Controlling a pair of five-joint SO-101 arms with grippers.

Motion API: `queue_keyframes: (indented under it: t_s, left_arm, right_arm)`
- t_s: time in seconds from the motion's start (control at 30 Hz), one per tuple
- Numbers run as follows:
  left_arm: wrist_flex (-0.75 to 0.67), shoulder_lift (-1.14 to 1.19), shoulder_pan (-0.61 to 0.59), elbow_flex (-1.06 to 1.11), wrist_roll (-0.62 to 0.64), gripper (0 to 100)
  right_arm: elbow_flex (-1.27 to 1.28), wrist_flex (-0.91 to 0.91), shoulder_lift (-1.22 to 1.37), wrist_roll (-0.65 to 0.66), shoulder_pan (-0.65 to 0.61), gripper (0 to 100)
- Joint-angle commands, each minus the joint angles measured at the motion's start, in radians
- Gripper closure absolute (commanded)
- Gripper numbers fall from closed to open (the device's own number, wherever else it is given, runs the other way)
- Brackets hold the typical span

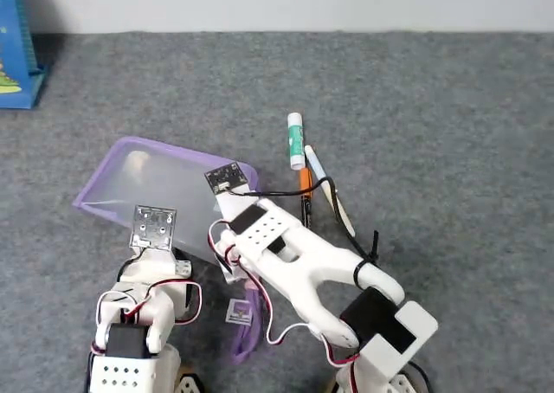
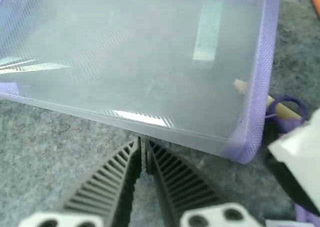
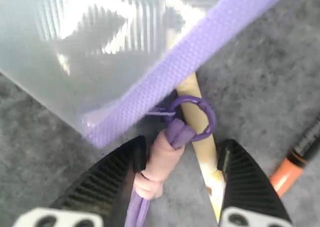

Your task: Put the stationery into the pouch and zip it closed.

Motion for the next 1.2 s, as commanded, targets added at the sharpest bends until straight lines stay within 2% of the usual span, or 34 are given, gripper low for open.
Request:
queue_keyframes:
  t_s: [0.0, 0.27, 0.47, 0.6, 0.83, 0.9, 1.07, 1.17]
  left_arm:
    - [0.003, -0.011, -0.003, -0.01, -0.002, 99]
    - [0.003, -0.011, -0.003, -0.01, -0.002, 99]
    - [0.003, -0.011, -0.003, -0.01, -0.002, 99]
    - [0.003, -0.011, -0.009, -0.01, -0.002, 99]
    - [0.003, -0.011, -0.009, -0.01, -0.002, 99]
    - [0.003, -0.011, -0.009, -0.01, -0.002, 99]
    - [0.003, -0.011, -0.009, -0.01, -0.002, 99]
    - [0.003, -0.011, -0.009, -0.01, -0.002, 99]
  right_arm:
    - [-0.086, 0.117, -0.096, -0.011, -0.001, 75.7]
    - [-0.049, 0.162, -0.196, -0.012, -0.013, 75.7]
    - [-0.04, 0.114, -0.12, -0.014, -0.081, 75.7]
    - [-0.04, 0.033, -0.035, -0.054, -0.084, 75.8]
    - [-0.041, 0.036, 0.088, -0.071, -0.084, 75.8]
    - [-0.041, 0.036, 0.09, -0.071, -0.084, 79.0]
    - [-0.044, 0.028, 0.09, -0.068, -0.084, 99.4]
    - [-0.043, 0.038, 0.082, -0.068, -0.081, 97.6]
